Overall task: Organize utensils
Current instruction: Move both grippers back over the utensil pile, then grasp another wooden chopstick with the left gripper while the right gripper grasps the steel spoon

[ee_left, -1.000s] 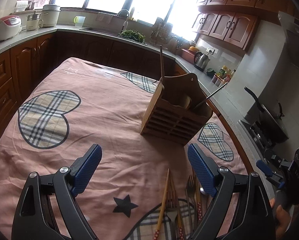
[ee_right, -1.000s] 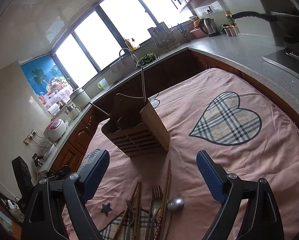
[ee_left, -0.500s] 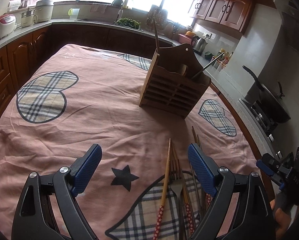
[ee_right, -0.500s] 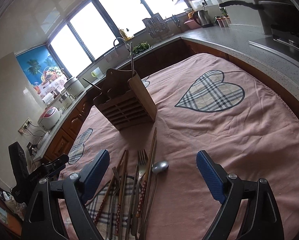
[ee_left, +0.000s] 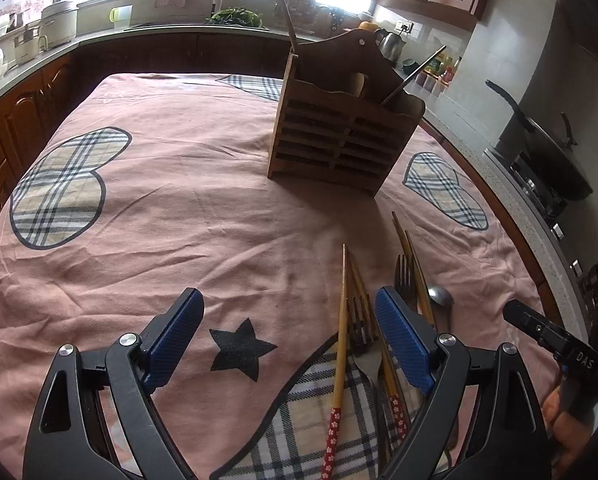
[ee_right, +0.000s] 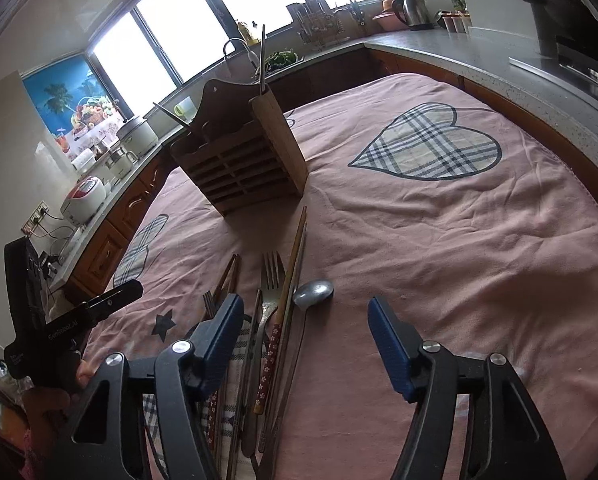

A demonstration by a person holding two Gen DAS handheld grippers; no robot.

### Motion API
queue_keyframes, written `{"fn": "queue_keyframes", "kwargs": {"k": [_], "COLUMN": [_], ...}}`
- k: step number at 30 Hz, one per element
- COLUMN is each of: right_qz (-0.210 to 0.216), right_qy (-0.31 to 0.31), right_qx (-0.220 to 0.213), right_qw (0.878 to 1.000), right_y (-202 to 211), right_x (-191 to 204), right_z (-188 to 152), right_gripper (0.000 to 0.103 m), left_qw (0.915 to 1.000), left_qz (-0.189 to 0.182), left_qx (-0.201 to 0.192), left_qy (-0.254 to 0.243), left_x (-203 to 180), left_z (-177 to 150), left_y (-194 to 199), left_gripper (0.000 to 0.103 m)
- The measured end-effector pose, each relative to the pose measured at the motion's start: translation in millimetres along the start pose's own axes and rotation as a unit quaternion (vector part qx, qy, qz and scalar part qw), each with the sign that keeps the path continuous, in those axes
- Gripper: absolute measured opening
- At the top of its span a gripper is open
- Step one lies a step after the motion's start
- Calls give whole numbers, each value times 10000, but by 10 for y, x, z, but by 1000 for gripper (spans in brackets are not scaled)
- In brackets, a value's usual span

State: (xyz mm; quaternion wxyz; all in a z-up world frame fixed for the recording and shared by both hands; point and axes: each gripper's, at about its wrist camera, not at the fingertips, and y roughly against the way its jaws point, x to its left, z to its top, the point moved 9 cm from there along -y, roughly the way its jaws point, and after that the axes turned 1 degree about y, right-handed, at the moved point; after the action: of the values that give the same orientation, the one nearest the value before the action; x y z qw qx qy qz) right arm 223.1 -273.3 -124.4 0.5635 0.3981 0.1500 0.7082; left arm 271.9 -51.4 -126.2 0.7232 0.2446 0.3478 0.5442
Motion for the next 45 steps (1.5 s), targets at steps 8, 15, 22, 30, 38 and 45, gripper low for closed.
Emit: {"fn": "queue_keyframes", "kwargs": {"k": [8, 15, 22, 30, 38, 45], "right_qz": [66, 54, 21, 50, 106, 251], "right_qy": [59, 92, 20, 52, 63, -37], "right_qx": [497, 712, 887, 935, 1019, 1059], "right_qw": [9987, 9974, 9961, 9956, 9947, 9941], "right_y": [-280, -454, -592, -674, -723, -727], "right_x": [53, 52, -1, 11, 23, -6], "right_z": [-129, -156, -215, -176, -139, -138], "right_gripper": [39, 31, 27, 23, 20, 6], "left_qw": [9990, 9940, 9864, 9854, 9860, 9832], "left_qz": [-15, -57, -37, -16, -92, -42], "left_qx": [377, 751, 1150, 1126, 1203, 1104], "left_qy": [-246, -798, -1173, -1274, -1151, -1450], "left_x": [-85, -297, -397, -187, -198, -316], "left_z": [102, 157, 55, -41, 7, -7], "left_y": [-293, -612, -912, -793, -839, -868], "left_gripper": [73, 64, 37, 19, 19, 11]}}
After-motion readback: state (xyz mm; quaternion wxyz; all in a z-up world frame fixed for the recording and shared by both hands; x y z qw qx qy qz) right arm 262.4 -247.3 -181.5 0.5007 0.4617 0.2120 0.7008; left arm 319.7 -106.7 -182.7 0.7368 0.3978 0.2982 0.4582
